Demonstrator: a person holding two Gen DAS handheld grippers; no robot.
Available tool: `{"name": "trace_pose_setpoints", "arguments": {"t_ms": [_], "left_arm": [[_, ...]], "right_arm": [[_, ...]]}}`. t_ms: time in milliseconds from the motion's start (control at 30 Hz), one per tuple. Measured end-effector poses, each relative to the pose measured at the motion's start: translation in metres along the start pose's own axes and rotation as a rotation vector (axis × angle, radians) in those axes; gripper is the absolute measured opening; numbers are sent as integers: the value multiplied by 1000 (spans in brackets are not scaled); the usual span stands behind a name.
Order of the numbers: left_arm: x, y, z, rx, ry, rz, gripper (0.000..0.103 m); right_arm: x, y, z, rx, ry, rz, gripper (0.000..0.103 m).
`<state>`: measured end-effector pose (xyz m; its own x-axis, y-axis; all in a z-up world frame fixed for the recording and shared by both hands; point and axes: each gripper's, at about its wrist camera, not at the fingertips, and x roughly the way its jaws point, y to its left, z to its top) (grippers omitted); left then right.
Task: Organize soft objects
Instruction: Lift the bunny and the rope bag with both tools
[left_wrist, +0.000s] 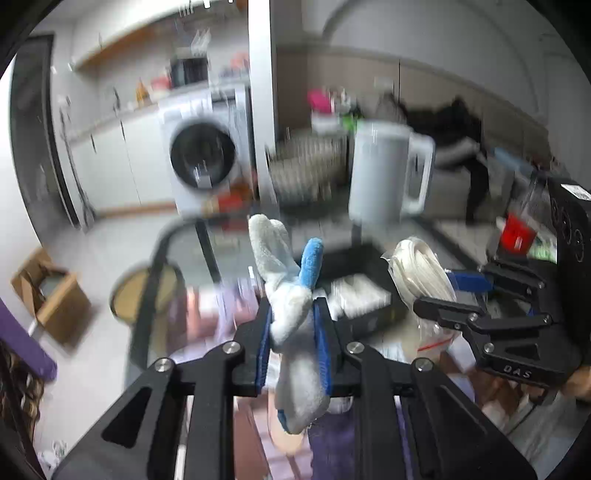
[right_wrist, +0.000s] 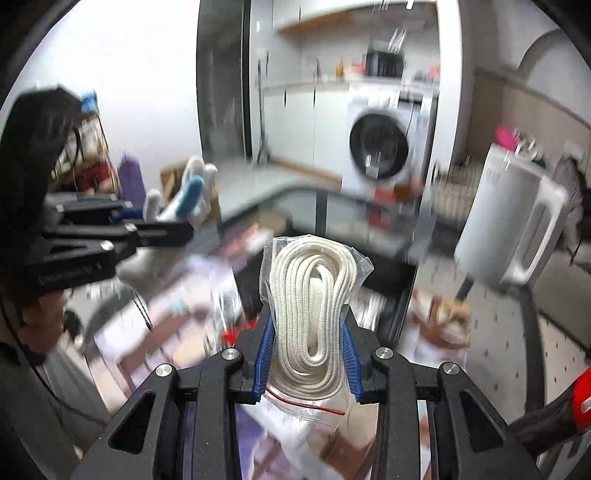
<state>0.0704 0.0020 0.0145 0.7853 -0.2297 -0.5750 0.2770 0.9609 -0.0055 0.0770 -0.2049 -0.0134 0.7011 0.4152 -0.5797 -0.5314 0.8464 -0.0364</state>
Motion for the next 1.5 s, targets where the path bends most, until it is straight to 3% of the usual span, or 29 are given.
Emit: {"name": "trace_pose_setpoints", "arguments": {"t_ms": [100, 167, 300, 400, 600, 1033, 1300, 1500], "left_arm": [[-32, -2, 6, -24, -190, 50, 19], [-49, 1, 10, -55, -274, 34, 20], [-67, 5, 15, -78, -366, 12, 20], [-72, 7, 12, -89, -403, 35, 20], [-76, 7, 9, -77, -396, 27, 20], [-71, 3, 23, -81, -400, -18, 20], [-55, 11, 49, -137, -426, -63, 20], [-30, 13, 73, -184, -443, -32, 20]], "right_arm": [[-25, 1, 10, 2, -156, -16, 33], [-40, 3, 13, -7, -244, -20, 33], [-66, 9, 15, -28, -390, -37, 33], [-73, 15, 13, -42, -424, -46, 34], [-69, 10, 10, -12, -380, -71, 34], [-70, 13, 23, -9, -428, -79, 34], [-64, 6, 42, 22, -465, -119, 34], [-46, -15, 63, 87, -477, -151, 34]]}}
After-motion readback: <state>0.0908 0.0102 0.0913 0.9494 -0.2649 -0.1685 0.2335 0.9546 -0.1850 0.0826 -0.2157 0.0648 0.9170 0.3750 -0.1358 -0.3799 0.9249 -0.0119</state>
